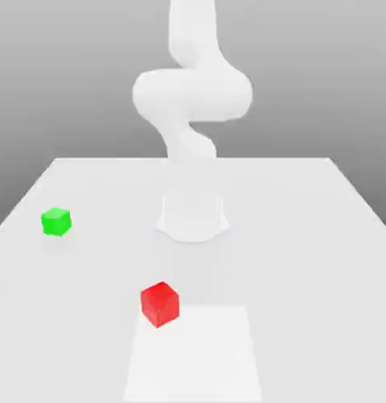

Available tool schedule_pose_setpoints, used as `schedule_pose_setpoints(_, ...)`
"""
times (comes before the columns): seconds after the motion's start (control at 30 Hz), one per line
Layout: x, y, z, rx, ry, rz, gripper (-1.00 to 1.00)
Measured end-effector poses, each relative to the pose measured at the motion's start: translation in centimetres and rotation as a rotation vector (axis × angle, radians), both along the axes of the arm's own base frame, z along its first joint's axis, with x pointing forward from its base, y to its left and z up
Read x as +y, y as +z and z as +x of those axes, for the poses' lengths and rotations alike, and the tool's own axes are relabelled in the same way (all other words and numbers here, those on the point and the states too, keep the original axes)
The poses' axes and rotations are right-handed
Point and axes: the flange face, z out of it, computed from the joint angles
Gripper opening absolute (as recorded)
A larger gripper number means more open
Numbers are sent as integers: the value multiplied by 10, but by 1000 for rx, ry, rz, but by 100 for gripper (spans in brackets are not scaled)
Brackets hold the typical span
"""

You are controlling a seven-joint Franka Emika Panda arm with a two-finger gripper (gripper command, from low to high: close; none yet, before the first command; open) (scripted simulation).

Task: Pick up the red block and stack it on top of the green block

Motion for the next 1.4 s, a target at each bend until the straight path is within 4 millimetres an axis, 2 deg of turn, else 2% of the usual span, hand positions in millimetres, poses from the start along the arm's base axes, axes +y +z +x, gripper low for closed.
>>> schedule_pose_setpoints(0.13, -15, -99, 33, 145, -141, 93, 0)
schedule_pose_setpoints(0.23, -26, -174, 42, 252, -254, 152, 0)
schedule_pose_setpoints(0.3, -32, -225, 40, 324, -335, 187, 0)
schedule_pose_setpoints(0.4, -40, -300, 25, 435, -467, 233, 0)
schedule_pose_setpoints(0.6, -50, -451, -36, 651, -749, 298, 0)
schedule_pose_setpoints(0.67, -52, -478, -43, 670, -779, 304, 0)
schedule_pose_setpoints(0.77, -51, -506, -46, 677, -783, 306, 0)
schedule_pose_setpoints(0.8, -50, -513, -47, 677, -784, 306, -100)
schedule_pose_setpoints(1.03, -50, -515, -47, 676, -784, 306, -100)
schedule_pose_setpoints(1.3, -52, -457, -47, 675, -787, 306, -100)
schedule_pose_setpoints(1.4, -101, -445, -58, 663, -853, 328, -100)
